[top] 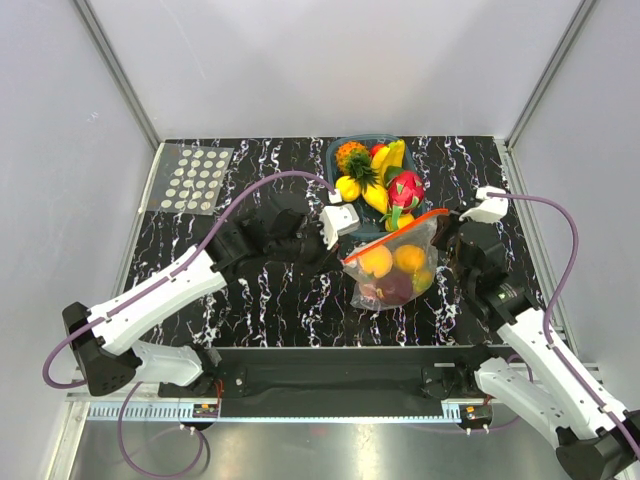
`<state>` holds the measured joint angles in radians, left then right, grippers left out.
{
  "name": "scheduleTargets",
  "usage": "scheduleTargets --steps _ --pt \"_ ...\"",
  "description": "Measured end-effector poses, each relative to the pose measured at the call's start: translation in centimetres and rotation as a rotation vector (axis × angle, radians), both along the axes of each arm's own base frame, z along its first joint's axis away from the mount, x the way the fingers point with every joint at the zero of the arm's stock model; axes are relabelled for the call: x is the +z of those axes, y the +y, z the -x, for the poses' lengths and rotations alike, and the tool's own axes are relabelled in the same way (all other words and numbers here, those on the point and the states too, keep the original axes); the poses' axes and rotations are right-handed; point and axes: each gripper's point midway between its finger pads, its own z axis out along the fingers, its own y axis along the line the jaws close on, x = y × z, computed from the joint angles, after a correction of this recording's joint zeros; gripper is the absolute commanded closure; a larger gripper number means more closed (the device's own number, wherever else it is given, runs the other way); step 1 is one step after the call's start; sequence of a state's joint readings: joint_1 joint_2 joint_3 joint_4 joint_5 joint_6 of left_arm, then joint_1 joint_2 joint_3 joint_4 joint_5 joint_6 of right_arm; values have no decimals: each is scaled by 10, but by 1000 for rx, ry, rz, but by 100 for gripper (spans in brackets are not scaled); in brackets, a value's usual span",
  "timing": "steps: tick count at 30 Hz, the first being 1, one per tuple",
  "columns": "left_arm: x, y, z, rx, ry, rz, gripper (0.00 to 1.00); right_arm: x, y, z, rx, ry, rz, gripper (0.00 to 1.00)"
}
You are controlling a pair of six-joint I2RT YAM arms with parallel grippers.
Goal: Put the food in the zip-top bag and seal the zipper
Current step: Zip the zipper food storage bag at the center of the board, then reset both arms
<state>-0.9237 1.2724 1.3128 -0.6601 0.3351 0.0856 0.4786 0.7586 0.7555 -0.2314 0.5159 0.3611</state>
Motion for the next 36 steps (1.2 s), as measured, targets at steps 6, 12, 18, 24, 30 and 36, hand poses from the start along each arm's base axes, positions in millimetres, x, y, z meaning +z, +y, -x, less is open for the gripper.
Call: scheduleTargets --steps 6,12,18,24,30,36 --pt "-3 4 -8 51 -13 -23 100 1 3 0 17 -2 -15 100" --pt "-21 25 -32 212 25 -102 92 -4 15 0 90 -38 -61 100" --pt "-32 51 -69 388 39 -141 75 -21 33 -11 155 13 -63 95" --pt "-30 66 -85 479 24 -150 27 -22 44 -14 202 -6 -90 11" --pt "-8 82 -79 531 -37 -77 19 -2 40 -3 216 -60 -105 0" --pt "42 110 -59 601 -128 95 1 45 19 25 179 -110 -120 0"
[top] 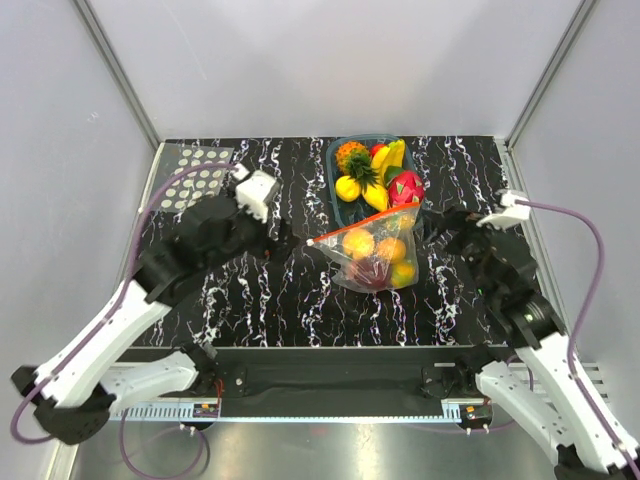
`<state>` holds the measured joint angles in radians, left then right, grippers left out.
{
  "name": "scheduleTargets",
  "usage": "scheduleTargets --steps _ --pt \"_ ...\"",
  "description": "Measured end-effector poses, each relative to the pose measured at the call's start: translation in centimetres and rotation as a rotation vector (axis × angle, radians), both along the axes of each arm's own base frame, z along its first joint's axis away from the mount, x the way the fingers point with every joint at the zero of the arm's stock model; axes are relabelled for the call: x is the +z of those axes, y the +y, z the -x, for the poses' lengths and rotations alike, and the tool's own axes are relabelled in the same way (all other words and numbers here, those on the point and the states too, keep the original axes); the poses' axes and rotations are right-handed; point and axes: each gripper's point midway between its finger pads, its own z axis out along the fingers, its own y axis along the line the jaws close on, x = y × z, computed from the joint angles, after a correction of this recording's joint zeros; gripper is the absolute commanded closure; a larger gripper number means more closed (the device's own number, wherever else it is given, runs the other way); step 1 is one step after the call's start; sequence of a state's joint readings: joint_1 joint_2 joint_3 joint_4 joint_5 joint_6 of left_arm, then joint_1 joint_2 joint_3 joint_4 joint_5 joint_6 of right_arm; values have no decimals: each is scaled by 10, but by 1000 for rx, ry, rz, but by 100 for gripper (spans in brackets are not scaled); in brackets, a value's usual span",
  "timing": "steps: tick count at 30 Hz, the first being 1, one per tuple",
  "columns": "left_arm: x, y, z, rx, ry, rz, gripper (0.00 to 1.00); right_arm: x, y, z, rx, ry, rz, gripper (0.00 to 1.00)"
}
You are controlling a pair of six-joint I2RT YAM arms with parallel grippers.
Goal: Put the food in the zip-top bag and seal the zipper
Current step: Reset both arms
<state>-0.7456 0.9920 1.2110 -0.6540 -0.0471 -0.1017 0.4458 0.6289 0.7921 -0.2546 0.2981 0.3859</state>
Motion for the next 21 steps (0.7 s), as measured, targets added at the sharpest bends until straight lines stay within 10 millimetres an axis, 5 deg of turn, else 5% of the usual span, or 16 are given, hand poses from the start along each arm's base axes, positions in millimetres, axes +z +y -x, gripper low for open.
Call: scheduleTargets --steps 7,15,21 --pt "20 33 33 35 -73 119 1 36 -39 60 -54 -72 -39 0" --pt "-24 67 60 92 -58 125 1 19 -73 107 -117 -68 -38 0" --pt "-53 73 64 107 -35 106 1 10 -79 112 -138 -43 -23 0"
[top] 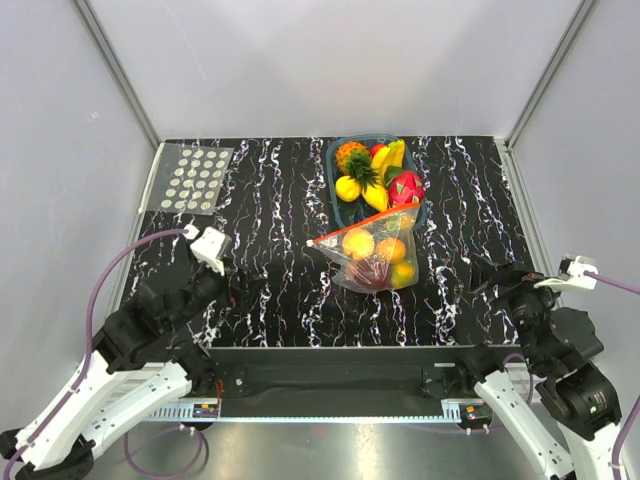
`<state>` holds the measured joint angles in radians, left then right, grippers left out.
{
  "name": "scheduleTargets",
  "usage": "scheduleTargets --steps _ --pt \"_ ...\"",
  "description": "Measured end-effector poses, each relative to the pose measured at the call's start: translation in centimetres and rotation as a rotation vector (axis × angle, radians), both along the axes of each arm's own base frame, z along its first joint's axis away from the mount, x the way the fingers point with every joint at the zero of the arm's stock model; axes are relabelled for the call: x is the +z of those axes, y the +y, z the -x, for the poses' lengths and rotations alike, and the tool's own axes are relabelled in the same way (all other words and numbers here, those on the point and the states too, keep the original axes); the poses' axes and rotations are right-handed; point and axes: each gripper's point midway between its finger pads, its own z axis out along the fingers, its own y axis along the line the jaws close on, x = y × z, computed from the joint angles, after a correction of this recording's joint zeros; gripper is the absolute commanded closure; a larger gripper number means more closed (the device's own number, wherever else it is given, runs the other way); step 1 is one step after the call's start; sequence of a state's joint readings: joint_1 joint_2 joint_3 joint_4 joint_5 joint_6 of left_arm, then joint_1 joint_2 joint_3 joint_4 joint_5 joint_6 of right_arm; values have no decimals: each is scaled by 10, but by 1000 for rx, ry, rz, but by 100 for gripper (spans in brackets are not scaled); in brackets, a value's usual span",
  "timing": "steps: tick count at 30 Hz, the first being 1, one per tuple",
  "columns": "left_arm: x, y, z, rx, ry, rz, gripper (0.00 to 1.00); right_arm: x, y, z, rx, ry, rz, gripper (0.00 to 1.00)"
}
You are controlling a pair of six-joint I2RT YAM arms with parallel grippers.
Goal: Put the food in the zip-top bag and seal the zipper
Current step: Reset both arms
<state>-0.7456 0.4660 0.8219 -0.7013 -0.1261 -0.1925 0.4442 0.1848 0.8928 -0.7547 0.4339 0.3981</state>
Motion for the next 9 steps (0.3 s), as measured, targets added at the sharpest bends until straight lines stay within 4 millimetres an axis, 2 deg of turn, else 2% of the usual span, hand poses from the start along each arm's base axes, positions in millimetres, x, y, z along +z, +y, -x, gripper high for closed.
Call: scheduleTargets --steps 9 --pt "0 -2 -3 3 1 -2 1 -11 3 -8 -2 66 31 0"
